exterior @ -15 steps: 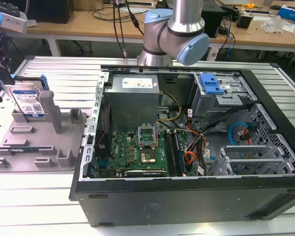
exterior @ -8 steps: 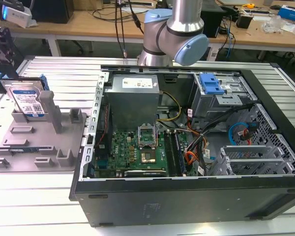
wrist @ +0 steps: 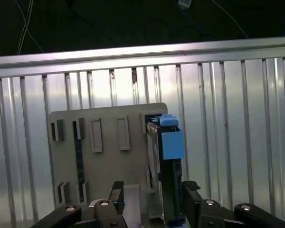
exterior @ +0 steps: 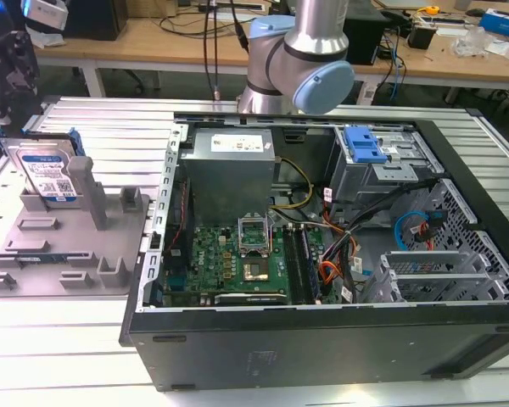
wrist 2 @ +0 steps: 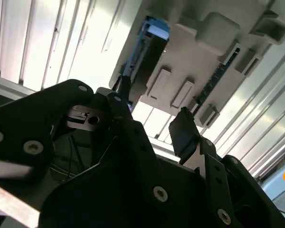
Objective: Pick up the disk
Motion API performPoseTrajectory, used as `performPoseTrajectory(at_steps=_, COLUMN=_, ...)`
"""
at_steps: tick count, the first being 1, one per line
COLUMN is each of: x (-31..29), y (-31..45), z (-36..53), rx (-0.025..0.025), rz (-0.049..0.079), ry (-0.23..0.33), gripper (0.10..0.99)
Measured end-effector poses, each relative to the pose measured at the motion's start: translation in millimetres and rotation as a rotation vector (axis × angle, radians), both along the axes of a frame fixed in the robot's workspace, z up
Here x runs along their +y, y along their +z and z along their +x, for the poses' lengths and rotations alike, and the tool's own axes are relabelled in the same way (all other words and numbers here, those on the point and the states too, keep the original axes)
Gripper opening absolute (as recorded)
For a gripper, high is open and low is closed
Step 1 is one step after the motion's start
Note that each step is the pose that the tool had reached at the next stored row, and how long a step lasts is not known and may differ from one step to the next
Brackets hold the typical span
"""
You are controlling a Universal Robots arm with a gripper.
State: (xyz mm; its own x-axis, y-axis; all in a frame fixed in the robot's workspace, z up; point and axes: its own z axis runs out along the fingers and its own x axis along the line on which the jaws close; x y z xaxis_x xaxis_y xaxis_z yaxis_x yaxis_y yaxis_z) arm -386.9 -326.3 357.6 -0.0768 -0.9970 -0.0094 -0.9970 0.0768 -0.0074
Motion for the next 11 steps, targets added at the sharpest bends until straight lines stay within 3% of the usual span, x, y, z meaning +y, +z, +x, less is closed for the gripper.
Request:
performPoseTrajectory(at_steps=1, x=9.3, y=-0.2, z=-1.1, rx=-0.0002, rz=-0.001, ry=0.000, gripper=0.600)
performPoseTrajectory(at_steps=3, x=11.9, y=-1.0, z=-10.5, rx=0.0000, rz=-0.003, ry=0.000, gripper=0.600)
performPoseTrajectory(at_steps=5, x=13.2, y=-3.3, z=-27.7, rx=0.0000, rz=-0.005, ry=0.001, gripper=0.600)
performPoseTrajectory(at_steps=7, x=17.1, y=-4.2, z=-29.3, rx=0.0000, rz=-0.005, ry=0.001, gripper=0.600)
performPoseTrajectory(at_steps=11, x=17.7, y=-4.5, z=-29.4, rx=0.0001, rz=-0.006, ry=0.001, gripper=0.600)
